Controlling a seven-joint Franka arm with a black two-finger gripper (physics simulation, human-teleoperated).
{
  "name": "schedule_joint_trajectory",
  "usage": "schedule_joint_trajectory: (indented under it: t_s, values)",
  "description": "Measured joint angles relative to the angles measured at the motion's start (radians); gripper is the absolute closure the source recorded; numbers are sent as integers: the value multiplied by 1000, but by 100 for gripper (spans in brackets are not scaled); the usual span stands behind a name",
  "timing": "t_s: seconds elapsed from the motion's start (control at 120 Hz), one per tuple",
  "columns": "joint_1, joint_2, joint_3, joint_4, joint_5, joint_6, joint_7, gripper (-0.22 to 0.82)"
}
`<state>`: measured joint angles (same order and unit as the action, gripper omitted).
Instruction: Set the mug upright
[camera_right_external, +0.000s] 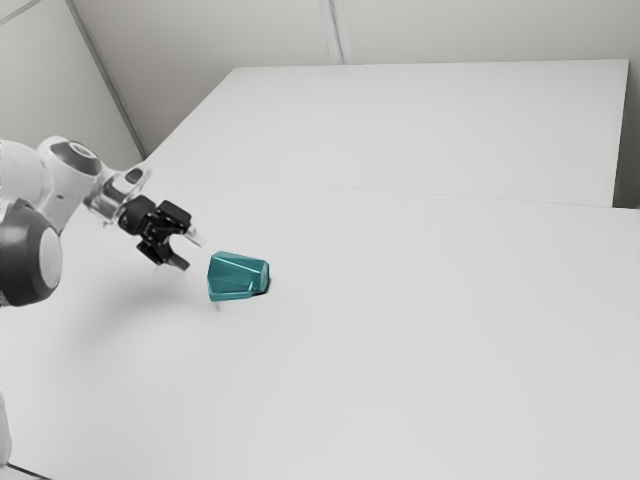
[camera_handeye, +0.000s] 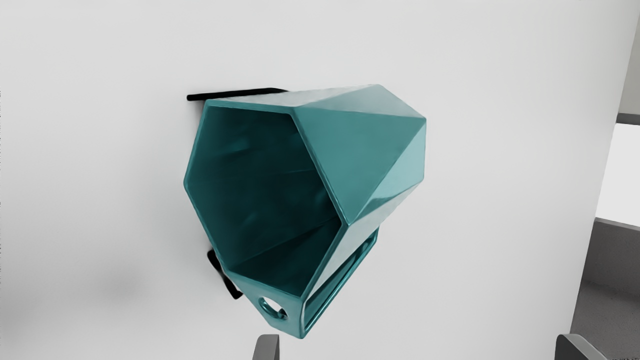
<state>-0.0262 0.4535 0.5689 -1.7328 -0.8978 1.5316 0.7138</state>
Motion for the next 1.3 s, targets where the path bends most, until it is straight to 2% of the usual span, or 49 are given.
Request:
schedule_joint_trajectory:
  t_s: [0.233,0.533,0.85,1.25,1.3]
  values:
    - [11,43,-38,30,-18,14,79,0]
    - [30,64,-47,36,-29,26,143,0]
    - [32,82,-78,63,-61,48,182,0]
    - [33,104,-100,38,-151,21,210,0]
    - [33,105,-101,37,-155,19,212,3]
